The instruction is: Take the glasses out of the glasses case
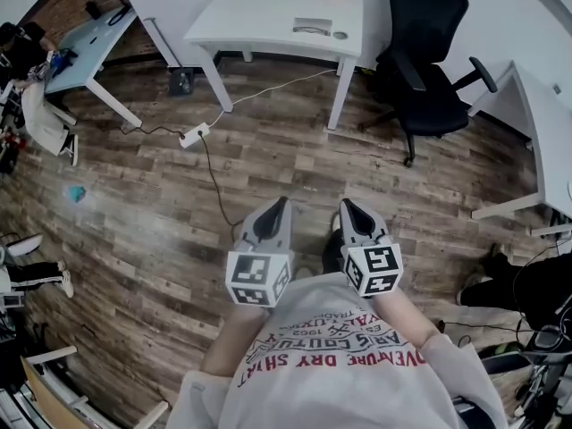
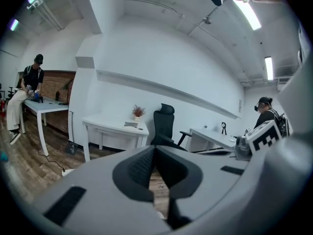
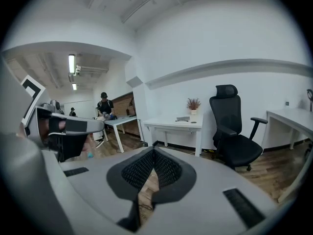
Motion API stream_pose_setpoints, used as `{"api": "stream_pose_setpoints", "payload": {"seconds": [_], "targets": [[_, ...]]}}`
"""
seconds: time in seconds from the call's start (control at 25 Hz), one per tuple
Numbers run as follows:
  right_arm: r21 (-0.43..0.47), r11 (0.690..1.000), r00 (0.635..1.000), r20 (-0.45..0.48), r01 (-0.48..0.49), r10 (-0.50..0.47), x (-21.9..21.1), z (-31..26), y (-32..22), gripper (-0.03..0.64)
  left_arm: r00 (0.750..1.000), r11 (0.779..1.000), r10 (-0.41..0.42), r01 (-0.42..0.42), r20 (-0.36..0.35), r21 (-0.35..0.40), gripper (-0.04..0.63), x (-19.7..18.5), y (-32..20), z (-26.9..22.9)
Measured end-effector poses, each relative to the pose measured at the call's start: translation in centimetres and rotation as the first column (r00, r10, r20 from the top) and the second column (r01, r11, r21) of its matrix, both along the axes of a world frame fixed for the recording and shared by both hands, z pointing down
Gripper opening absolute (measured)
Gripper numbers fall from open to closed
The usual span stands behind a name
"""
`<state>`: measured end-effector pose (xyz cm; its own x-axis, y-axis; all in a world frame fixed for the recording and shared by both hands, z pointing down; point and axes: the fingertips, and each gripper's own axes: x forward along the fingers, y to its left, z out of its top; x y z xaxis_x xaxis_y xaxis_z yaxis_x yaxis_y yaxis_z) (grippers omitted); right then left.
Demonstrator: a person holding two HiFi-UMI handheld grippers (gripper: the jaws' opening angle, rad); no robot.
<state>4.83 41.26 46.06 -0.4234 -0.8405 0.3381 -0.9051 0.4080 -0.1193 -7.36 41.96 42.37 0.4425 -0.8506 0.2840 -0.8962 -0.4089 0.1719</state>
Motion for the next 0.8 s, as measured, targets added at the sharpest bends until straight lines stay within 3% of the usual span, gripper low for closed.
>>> {"api": "stream_pose_setpoints", "payload": {"seconds": [0.36,0.6,0.8], "targets": [[0.045,0.999,1.0,-0.002,0.028,-0.028,0.8,-0.3,-8.2,0.012,1.0,1.0,-0.019,0.02,0.021,-0.01,0.008,1.2,-6.7,0.5],[0.078,0.99,0.992,-0.059,0.114,-0.11,2.0,-1.6,-16.2,0.012,0.998,0.998,-0.064,0.064,0.012,-0.013,0.008,2.8,-14.8,0.2],[0.057,0.99,0.991,-0.038,0.129,-0.127,5.5,-2.2,-23.7,0.012,0.996,0.995,-0.089,0.089,-0.014,-0.036,0.008,5.8,-21.9,0.1]]}}
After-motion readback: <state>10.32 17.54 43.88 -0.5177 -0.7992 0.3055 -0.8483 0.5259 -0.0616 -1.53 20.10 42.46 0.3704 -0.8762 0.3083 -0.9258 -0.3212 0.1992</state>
